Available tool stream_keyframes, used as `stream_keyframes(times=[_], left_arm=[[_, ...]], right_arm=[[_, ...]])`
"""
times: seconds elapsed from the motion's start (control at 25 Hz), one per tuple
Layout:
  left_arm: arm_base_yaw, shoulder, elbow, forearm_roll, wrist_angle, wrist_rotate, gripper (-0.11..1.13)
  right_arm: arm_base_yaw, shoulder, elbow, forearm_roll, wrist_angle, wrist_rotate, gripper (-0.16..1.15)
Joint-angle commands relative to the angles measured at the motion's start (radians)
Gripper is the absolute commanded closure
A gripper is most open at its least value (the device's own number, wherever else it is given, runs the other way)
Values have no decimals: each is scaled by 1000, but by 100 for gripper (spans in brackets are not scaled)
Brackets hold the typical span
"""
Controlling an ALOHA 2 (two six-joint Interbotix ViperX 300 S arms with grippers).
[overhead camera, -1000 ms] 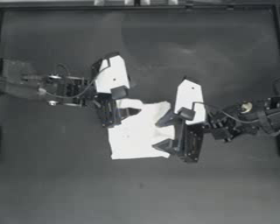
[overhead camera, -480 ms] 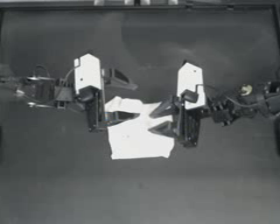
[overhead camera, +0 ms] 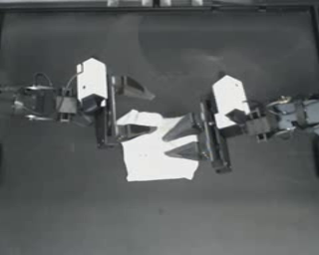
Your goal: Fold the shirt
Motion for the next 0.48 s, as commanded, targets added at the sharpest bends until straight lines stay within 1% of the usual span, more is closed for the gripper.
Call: stream_keyframes(times=[0.04, 0.12, 0.2, 0.32, 0.4, 0.48], left_arm=[[9, -35, 6, 0, -46, 3, 1], [15, -8, 12, 0, -83, 11, 1], [21, 20, 14, -3, -115, 35, 1], [29, 67, 14, -26, -149, 64, 1], [34, 94, 17, -38, -166, 83, 1], [41, 117, 18, -52, -195, 107, 1]], right_arm=[[35, -12, 54, 270, -66, -242, 22], [64, 0, 72, 382, -87, -370, 17], [89, 15, 84, 489, -110, -472, 10], [118, 57, 101, 617, -172, -574, 2], [126, 81, 114, 661, -225, -603, 0], [126, 100, 132, 678, -287, -604, 0]])
